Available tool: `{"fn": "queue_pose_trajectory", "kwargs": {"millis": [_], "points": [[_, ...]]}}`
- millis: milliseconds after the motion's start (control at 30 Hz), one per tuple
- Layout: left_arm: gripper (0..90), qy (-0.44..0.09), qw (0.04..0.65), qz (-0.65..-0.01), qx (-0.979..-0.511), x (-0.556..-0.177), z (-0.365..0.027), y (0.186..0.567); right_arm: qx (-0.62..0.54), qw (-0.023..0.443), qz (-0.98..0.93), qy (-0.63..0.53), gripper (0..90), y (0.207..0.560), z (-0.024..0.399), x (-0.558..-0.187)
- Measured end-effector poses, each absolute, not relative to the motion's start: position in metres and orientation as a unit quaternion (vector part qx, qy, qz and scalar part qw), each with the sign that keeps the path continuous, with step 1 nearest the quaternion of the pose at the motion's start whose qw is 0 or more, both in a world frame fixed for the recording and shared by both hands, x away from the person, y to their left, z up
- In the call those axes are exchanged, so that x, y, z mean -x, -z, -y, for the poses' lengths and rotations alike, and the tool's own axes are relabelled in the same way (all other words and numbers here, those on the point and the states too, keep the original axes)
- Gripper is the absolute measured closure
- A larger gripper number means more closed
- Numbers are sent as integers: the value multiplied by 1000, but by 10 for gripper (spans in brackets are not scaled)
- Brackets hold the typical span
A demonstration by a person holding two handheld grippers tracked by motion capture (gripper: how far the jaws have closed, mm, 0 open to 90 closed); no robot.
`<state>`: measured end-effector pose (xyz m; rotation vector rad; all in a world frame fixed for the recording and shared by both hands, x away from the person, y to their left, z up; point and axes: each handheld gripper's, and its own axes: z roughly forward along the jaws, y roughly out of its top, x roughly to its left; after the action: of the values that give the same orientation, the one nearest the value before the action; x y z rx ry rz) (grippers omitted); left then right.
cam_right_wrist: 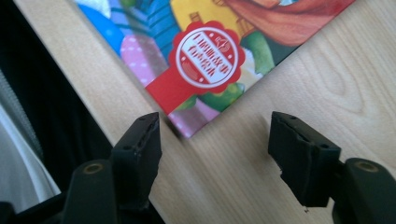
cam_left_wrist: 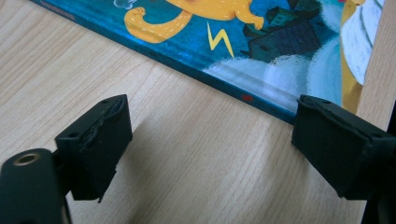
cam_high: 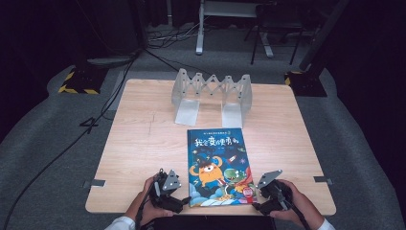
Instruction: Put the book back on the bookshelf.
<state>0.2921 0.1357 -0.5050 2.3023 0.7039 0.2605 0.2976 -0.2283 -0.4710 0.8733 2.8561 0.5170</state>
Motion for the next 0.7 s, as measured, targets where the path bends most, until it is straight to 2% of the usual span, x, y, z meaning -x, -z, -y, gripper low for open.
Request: {"fn": "queue_pose_trajectory", "kwargs": {"millis": [167, 267, 500, 700], "points": [[105, -100, 353, -273, -889, -291, -136, 505, -278, 44, -951, -130, 410, 467, 219, -303], [104, -97, 354, -263, -892, -291, -141, 505, -264, 38, -957, -117, 486, 465, 218, -304], [101, -105, 351, -286, -885, -297, -153, 505, -247, 33, -960, -127, 650, 464, 220, -299], [99, -104, 351, -283, -886, -298, -146, 505, -248, 41, -955, -155, 676, 466, 225, -294]]}}
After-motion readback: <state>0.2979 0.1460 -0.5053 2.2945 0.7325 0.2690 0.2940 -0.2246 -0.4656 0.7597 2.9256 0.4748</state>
